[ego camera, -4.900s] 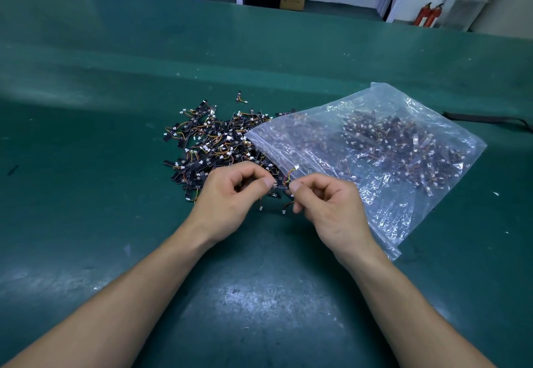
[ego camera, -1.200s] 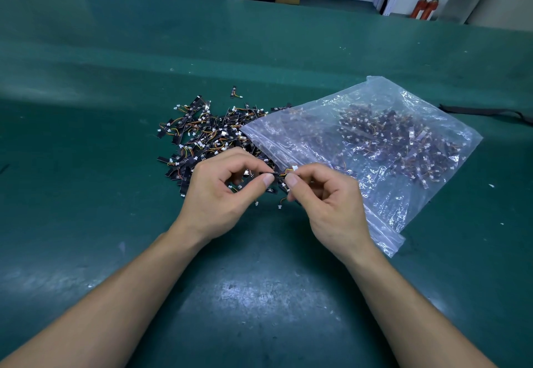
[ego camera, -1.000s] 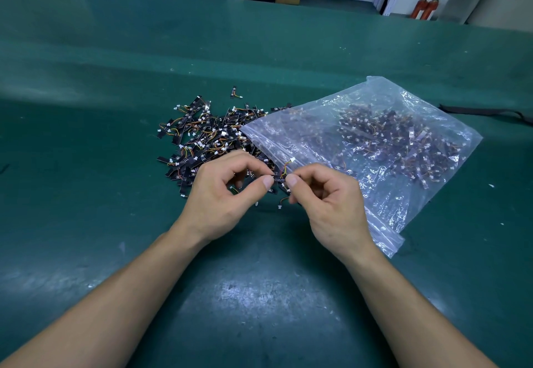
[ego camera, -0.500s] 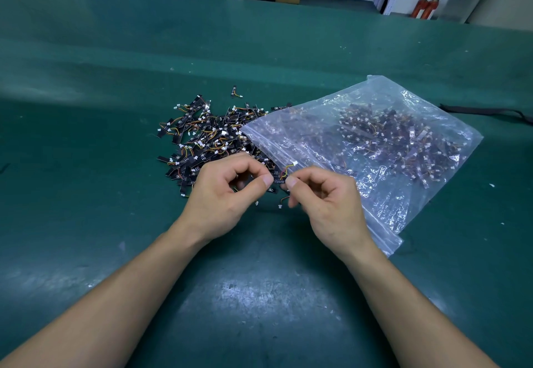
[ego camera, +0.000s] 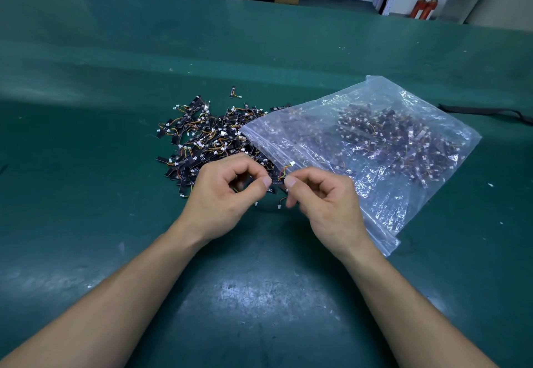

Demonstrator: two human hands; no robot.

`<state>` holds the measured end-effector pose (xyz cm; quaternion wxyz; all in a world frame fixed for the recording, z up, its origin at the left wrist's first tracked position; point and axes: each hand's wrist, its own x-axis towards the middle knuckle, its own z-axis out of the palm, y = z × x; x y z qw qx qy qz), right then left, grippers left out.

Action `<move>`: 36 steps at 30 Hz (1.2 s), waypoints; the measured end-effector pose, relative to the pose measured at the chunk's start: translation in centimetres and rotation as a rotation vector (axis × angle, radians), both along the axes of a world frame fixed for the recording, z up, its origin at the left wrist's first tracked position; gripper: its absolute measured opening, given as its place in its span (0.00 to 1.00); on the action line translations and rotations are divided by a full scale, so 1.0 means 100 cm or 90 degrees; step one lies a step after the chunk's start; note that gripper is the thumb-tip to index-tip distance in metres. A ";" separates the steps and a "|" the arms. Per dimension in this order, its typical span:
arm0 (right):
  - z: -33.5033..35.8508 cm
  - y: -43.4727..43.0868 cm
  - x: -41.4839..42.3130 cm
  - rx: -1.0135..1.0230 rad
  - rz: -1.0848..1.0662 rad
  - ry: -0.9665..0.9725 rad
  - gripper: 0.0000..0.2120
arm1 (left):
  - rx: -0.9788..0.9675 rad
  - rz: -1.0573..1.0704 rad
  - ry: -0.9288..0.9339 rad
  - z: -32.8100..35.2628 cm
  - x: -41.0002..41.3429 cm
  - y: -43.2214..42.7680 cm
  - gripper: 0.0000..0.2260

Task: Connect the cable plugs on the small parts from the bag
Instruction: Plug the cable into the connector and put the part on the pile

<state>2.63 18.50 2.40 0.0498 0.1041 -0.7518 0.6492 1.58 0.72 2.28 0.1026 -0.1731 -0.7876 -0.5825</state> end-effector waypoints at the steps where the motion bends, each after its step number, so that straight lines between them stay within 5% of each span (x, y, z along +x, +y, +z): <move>1: 0.000 0.000 0.000 0.005 0.001 -0.001 0.08 | -0.002 0.002 0.000 0.000 0.000 0.000 0.05; 36: 0.001 -0.002 0.001 -0.009 -0.010 -0.003 0.07 | -0.016 0.007 0.000 -0.001 0.001 -0.001 0.06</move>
